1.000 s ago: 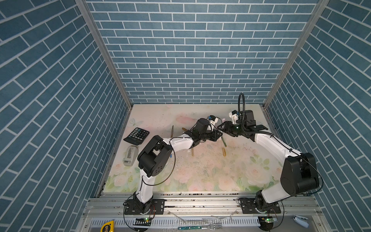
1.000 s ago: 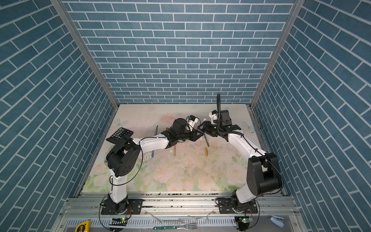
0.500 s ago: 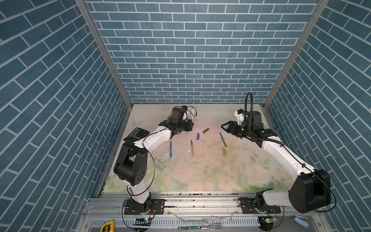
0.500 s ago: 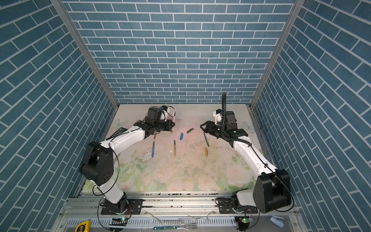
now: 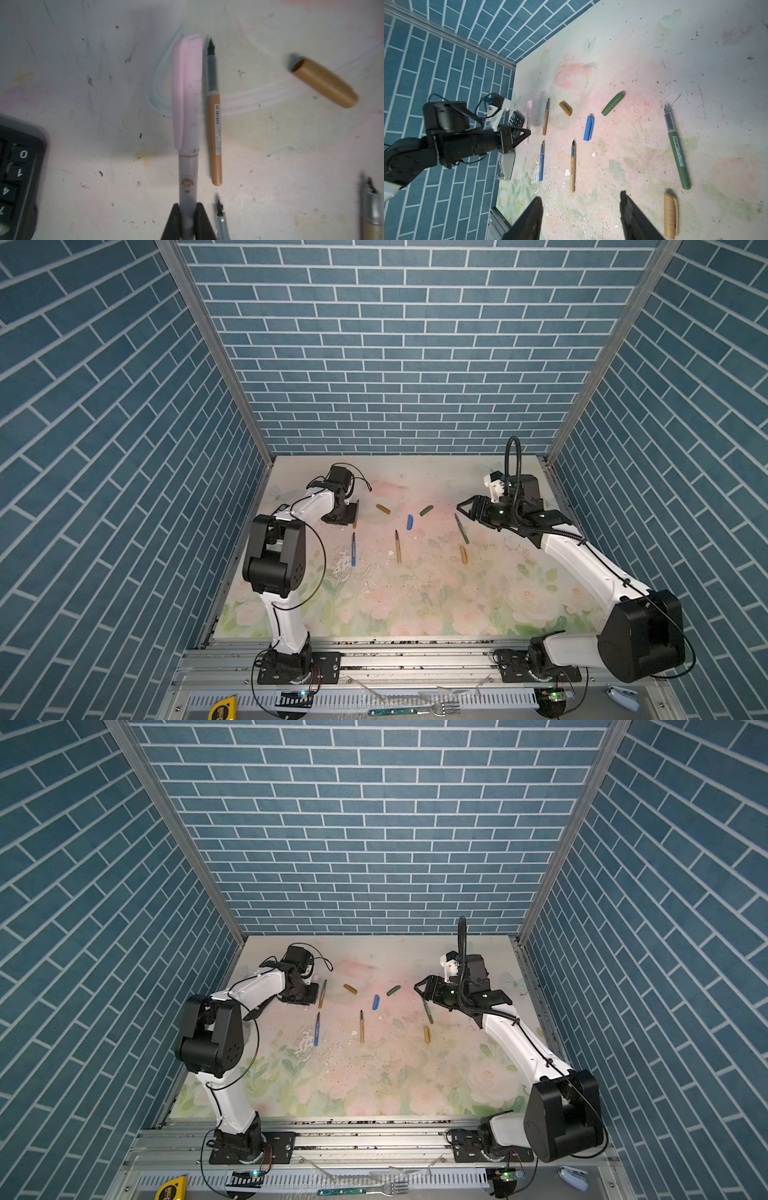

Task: Insert the pens into the pen caps
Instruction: 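Lower the capped pink pen to the table with the left gripper and release it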

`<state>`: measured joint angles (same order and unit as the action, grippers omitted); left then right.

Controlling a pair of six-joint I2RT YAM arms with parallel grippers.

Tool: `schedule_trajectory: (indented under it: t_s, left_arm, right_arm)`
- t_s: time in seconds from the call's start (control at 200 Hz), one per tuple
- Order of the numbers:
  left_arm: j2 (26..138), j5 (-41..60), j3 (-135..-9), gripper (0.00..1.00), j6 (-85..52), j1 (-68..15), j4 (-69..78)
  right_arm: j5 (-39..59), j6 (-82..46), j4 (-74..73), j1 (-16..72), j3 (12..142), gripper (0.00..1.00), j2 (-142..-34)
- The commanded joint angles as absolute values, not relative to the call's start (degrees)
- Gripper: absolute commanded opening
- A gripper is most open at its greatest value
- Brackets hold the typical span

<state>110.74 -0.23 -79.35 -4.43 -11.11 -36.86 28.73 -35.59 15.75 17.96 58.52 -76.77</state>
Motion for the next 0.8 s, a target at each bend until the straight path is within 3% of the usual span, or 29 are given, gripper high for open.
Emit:
schedule_trajectory:
  t_s: [0.0, 0.085, 0.185, 0.26, 0.425, 0.795]
  left_arm:
    - [113.07, -3.06, -80.92, 0.00, -2.24, -10.15, -40.08]
    - [113.90, -4.14, -80.61, 0.00, -2.80, -10.03, -39.36]
    - [115.08, -4.19, -81.09, 0.12, -2.98, -9.92, -39.89]
    - [115.23, -4.05, -81.04, 0.28, -3.25, -9.93, -39.81]
    - [112.92, -3.08, -80.79, 0.43, -4.20, -10.00, -39.43]
    - [96.21, 3.64, -77.99, 0.46, -8.16, -10.02, -34.54]
  right_arm:
    - [29.16, -33.50, 16.26, 17.88, 57.33, 0.61, -74.32]
    - [28.83, -33.32, 16.59, 17.84, 56.84, 0.61, -74.01]
    - [28.90, -33.27, 16.61, 17.84, 56.61, 0.61, -74.11]
    - [28.91, -33.22, 16.87, 17.83, 56.70, 0.61, -74.03]
    - [28.61, -33.22, 17.31, 17.84, 56.60, 0.61, -73.66]
    - [24.49, -31.03, 22.74, 17.93, 56.97, 0.56, -72.94]
